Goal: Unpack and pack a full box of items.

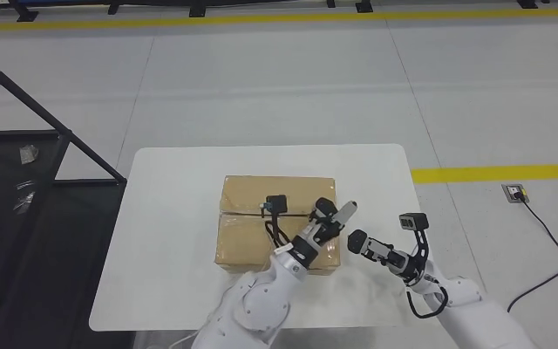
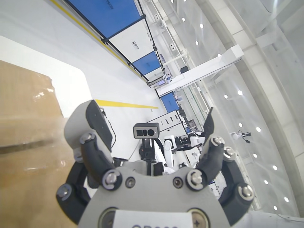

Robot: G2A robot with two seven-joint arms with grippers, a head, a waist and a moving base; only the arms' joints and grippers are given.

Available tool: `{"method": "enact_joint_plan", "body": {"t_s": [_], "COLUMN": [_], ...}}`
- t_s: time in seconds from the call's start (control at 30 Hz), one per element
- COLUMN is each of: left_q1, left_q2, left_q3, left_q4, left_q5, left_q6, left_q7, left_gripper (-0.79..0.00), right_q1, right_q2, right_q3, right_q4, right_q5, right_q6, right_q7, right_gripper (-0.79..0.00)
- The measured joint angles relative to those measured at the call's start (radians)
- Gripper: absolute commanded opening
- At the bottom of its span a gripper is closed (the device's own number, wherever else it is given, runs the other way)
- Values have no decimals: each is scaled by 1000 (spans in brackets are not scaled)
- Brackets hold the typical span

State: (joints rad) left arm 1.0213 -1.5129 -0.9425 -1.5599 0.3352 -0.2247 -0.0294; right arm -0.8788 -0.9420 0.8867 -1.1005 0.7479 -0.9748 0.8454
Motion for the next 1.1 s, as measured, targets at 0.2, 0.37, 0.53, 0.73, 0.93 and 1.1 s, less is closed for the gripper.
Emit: {"method": "enact_joint_plan", "body": {"t_s": [0.2, 0.37, 0.53, 0.73, 0.93, 1.1], "left_q1": [26, 32, 66, 182, 373, 504], "left_q2": [6, 5, 9, 34, 77, 102], "left_q3": [-26, -26, -34, -104, -303, -572], "left_q4": [-48, -61, -110, -276, -524, -627], "left_q5": [0, 2, -14, -42, -123, -318], "left_q6": [-8, -26, -59, -117, -201, -263], "left_q7": [-46, -55, -76, -167, -274, -265], "left_gripper": [0, 0, 0, 0, 0, 0], "right_q1": [8, 15, 22, 50, 64, 64], "right_q2": [3, 6, 7, 11, 10, 9], "right_q3": [-19, -34, -49, -46, -36, -36], "right_q4": [3, 7, 16, 8, 29, 21], "right_q5": [7, 9, 18, -7, -13, -19], "right_q6": [-9, -15, -21, -38, -37, -34], "right_q7": [-9, -15, -21, -38, -41, -42], "right_gripper": [0, 0, 0, 0, 0, 0]}}
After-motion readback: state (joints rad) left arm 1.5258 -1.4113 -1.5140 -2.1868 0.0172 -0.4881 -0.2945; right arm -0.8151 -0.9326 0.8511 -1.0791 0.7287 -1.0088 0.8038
